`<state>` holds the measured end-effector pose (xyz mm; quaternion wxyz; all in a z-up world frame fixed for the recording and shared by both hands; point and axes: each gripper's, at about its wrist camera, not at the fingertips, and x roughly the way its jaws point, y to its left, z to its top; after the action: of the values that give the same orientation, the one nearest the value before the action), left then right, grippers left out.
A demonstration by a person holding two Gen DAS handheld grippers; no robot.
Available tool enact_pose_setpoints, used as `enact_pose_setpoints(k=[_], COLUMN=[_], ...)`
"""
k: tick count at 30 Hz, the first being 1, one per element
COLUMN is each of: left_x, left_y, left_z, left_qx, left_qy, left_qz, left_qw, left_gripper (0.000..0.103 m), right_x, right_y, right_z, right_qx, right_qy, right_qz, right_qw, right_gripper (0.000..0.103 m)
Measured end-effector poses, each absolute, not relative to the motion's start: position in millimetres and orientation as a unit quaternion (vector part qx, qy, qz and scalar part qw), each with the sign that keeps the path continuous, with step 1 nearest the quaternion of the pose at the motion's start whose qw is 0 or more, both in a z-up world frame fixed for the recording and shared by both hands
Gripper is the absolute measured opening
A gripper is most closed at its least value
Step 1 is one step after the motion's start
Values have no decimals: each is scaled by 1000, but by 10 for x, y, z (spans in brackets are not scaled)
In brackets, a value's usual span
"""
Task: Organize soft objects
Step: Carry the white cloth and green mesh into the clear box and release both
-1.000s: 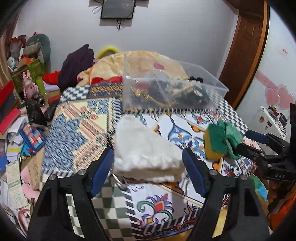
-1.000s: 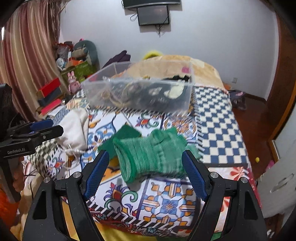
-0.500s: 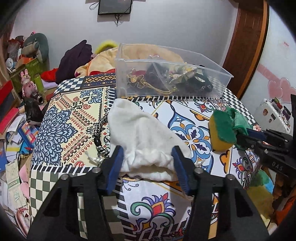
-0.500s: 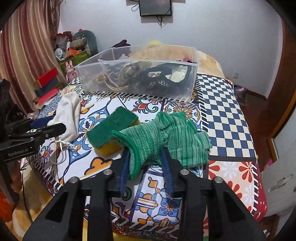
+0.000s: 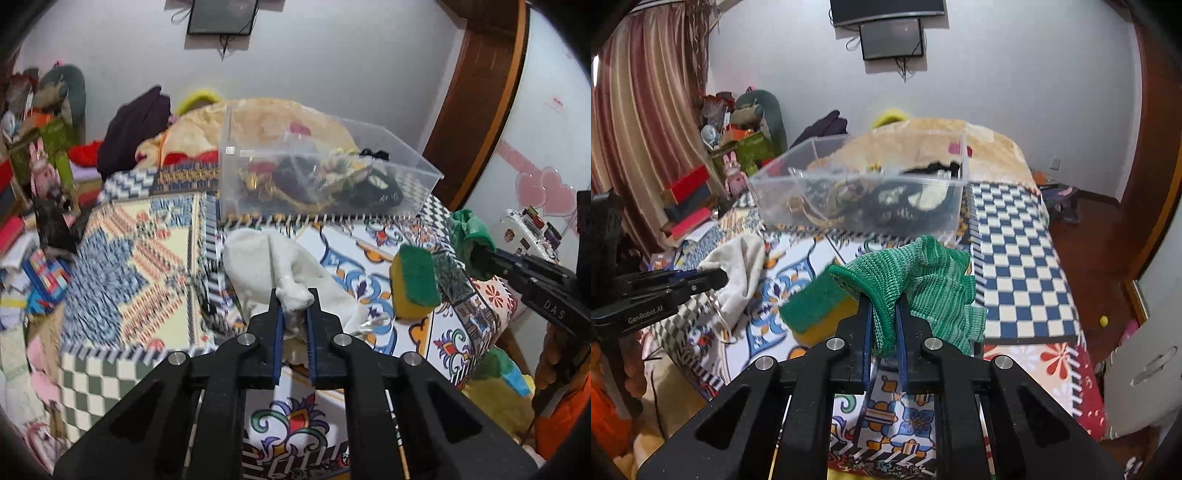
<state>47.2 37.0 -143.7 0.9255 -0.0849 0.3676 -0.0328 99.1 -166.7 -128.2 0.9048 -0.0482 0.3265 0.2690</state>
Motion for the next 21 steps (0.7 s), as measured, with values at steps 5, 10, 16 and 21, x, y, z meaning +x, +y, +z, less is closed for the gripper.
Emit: enact_pose_setpoints(k=[5,10,16,21], left_x=[490,546,689,924], left_y=[356,405,461,492], left_z=[-1147,-833,-533,-416], left_qx=[-74,-77,-75,-71], left_qy=[336,299,257,239], left_qz=[-36,-41,-33,-20], left_qw=[938,950,963,968], left_gripper=[10,10,10,10], right_x=[1025,1104,1235,1386], right_y=[-1672,-1651,-1528,-1409], right_z=[-1077,-861,-719,-648], right_qx=[-47,-41,-42,-42], right_qy=[298,267,242,231], right_qz=[269,271,275,281], right_qw=[915,924,929,930], right_gripper=[10,10,10,10])
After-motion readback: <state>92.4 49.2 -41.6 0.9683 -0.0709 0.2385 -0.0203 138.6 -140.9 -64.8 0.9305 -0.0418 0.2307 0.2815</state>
